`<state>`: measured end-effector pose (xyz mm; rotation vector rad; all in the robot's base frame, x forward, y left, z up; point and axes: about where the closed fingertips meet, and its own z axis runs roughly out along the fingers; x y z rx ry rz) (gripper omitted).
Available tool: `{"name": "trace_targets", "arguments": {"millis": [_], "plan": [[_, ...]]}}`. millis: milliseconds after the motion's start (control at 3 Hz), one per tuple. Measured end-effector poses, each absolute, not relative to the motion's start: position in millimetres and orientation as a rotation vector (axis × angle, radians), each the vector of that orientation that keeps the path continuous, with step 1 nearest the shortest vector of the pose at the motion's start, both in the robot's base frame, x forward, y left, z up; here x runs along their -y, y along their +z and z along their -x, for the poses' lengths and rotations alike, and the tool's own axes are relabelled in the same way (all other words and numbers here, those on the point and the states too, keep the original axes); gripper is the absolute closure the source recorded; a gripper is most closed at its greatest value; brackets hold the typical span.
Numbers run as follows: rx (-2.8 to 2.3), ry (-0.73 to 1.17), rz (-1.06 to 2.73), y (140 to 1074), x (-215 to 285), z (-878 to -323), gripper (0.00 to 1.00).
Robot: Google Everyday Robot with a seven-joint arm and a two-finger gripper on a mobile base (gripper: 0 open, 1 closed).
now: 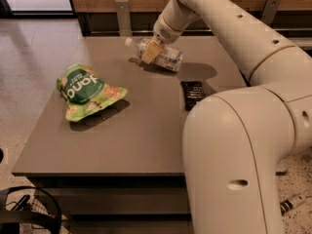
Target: Knock blue plastic bottle over
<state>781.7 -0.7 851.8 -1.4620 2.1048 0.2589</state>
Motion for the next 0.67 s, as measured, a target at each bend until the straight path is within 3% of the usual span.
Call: {"name": "trace_targets", "arguments": {"millis": [333,667], "plan": [[-2.118,0.302,1.511,834.2,-17.8,-781.8,0.85],[-2.120,0.305,1.514,832.0,-18.7,-781.9,0.62]]}}
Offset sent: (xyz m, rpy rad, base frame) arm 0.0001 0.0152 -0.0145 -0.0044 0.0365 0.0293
